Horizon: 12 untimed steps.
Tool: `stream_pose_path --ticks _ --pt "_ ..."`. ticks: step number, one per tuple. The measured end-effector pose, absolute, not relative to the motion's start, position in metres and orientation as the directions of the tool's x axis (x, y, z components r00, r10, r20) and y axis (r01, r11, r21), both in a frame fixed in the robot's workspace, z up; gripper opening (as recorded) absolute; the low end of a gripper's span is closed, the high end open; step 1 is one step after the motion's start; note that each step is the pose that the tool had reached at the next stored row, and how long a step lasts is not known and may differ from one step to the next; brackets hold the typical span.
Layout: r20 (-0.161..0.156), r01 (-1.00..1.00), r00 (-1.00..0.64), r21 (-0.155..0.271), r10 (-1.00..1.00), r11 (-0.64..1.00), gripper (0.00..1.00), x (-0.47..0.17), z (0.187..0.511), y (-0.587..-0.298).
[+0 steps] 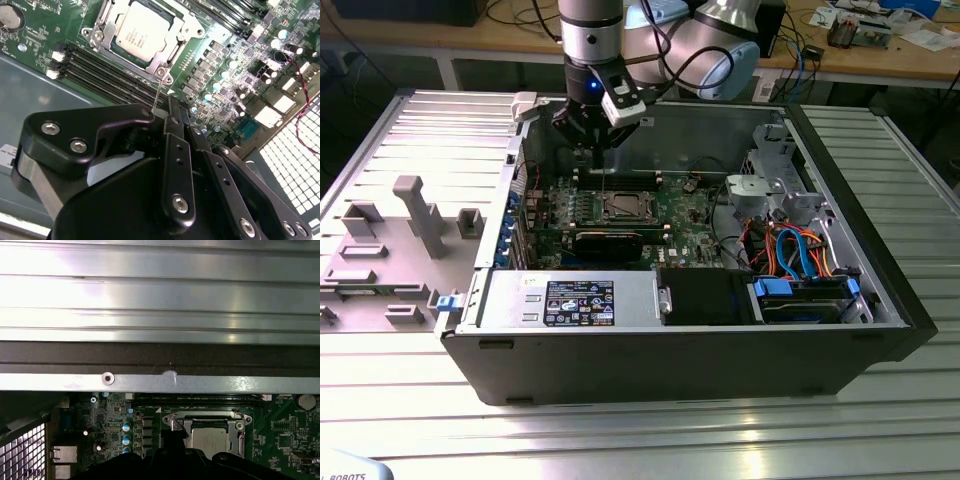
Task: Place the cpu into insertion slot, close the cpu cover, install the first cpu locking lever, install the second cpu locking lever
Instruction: 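Install the first cpu locking lever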
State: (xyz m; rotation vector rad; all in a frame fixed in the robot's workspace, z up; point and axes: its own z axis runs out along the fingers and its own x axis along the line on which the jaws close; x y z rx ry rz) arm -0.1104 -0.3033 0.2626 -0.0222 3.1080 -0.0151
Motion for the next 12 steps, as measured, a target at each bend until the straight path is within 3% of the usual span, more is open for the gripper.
stream_pose_path --ticks 12 --pt "-0.034 -0.014 -0.999 -0.010 -0.014 1.000 0.11 -0.1088 0.2625 -0.3033"
